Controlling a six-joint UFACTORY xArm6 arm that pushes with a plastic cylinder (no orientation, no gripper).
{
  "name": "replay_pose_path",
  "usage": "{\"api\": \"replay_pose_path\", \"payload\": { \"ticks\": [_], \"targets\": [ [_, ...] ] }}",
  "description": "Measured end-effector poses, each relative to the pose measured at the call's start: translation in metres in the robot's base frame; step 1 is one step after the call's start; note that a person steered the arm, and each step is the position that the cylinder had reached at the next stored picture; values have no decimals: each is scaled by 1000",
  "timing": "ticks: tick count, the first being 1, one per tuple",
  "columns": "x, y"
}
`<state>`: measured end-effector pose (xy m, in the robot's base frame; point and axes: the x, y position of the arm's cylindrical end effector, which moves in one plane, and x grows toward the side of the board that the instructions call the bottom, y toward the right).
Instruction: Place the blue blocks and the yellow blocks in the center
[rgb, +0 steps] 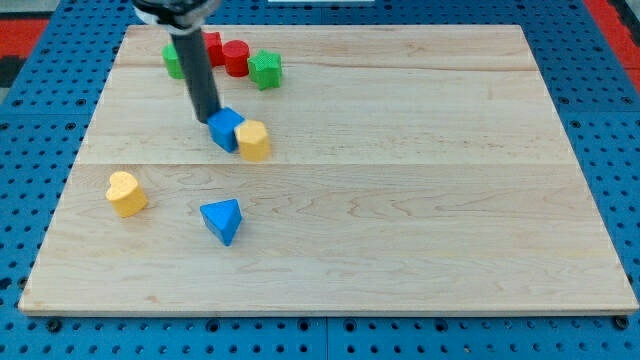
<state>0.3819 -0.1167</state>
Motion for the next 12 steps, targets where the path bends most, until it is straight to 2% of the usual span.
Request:
{"api": "replay_pose_path", "payload": {
  "ticks": [1,2,3,5,6,7,8,10,11,12],
  "targets": [
    [12,12],
    [50,-26],
    [102,-38],
    [182,-10],
    [162,11],
    [125,-3],
    [123,10],
    [68,24],
    [108,7],
    [156,-59]
  ]
}}
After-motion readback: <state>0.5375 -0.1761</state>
